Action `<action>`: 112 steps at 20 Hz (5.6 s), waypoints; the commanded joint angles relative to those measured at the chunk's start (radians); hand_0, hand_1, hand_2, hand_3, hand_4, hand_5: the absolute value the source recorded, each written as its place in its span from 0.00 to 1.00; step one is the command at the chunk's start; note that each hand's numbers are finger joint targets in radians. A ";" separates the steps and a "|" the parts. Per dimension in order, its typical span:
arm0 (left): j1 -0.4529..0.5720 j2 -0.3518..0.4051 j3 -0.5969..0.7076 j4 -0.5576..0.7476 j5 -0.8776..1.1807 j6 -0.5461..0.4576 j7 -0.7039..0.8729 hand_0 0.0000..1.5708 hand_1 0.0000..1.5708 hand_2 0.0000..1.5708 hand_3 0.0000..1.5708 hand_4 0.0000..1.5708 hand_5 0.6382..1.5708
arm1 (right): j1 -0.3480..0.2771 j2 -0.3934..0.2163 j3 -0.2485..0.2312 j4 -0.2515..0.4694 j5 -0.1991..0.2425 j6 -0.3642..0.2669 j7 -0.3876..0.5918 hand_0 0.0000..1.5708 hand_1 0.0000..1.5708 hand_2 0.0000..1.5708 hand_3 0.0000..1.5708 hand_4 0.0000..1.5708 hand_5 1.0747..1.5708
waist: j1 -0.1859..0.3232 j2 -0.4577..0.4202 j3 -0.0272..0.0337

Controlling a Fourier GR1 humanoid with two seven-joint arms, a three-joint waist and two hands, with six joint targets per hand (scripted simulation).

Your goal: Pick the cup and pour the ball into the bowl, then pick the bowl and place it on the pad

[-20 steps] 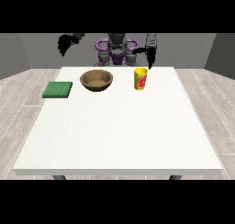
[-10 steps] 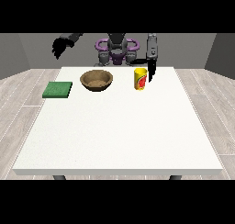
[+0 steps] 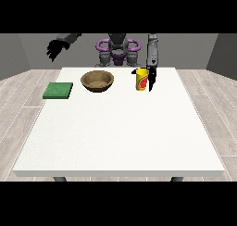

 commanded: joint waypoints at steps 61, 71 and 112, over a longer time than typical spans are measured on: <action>-0.530 0.021 -0.684 0.062 -1.138 0.182 1.114 0.51 0.51 1.00 1.00 0.74 0.99 | -0.069 -0.125 -0.102 0.429 -0.073 0.109 0.056 0.00 0.00 0.00 0.07 0.47 0.96 | 0.047 -0.318 -0.0026; -0.460 0.092 -0.111 -0.198 -0.436 0.206 0.833 0.00 0.00 0.00 0.00 0.71 1.00 | -0.009 -0.070 -0.067 0.410 -0.015 0.044 0.039 0.00 0.00 0.00 0.00 0.50 0.97 | 0.159 -0.324 -0.0155; -0.306 0.544 0.309 -0.334 0.268 -0.418 0.760 0.00 0.00 0.00 0.00 0.65 0.96 | -0.238 0.214 0.013 0.888 0.087 -0.171 -0.430 0.00 0.00 0.00 0.00 0.29 0.96 | 0.209 -0.073 0.0004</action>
